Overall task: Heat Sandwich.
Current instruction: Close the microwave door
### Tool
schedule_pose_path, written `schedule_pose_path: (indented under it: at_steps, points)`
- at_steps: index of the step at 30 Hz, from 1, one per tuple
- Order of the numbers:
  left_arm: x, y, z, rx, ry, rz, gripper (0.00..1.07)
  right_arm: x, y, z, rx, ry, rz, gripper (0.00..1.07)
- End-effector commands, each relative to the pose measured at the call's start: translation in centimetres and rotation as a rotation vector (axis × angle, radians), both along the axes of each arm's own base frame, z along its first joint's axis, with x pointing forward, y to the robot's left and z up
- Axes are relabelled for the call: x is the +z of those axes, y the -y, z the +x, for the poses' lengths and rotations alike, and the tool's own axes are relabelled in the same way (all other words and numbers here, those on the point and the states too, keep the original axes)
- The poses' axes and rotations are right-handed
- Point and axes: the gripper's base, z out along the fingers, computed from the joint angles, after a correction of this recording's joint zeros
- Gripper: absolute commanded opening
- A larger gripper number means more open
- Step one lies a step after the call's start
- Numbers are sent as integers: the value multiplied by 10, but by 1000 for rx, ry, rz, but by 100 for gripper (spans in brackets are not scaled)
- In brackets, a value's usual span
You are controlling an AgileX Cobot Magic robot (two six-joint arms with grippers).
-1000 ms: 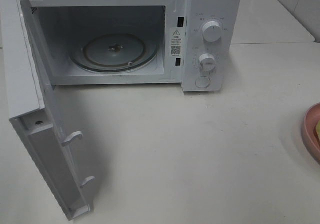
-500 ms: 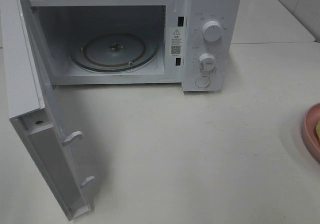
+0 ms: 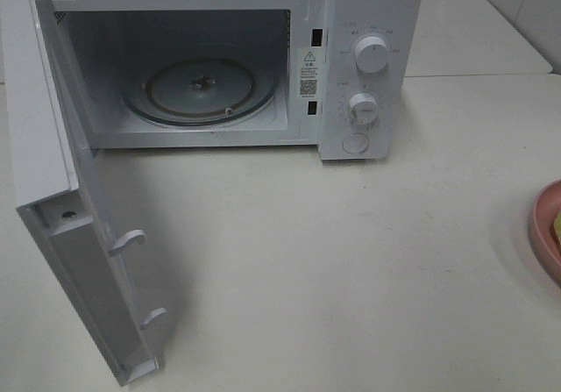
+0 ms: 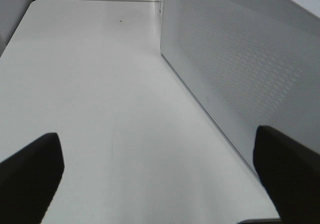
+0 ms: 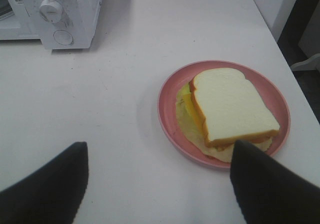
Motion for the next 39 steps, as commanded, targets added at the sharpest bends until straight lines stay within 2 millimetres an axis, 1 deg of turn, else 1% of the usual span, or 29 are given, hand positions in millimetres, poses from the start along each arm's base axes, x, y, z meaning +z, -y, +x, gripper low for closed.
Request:
schedule_pose_path:
  at_steps: [1,33,37,38,39]
  points:
    - [-1,0,-2,1,24,-8,98,0,0,-4,-2,32,-14,76]
    - [-1,0,-2,4,20,-8,98,0,0,-4,-2,32,-14,76]
    - [1,0,-2,6,27,-9,96,0,0,-4,-2,32,-14,76]
    - [6,0,0,6,37,-10,95,0,0,-4,-2,32,-14,76]
    - [8,0,1,6,43,-11,92,0,0,-4,-2,32,-14,76]
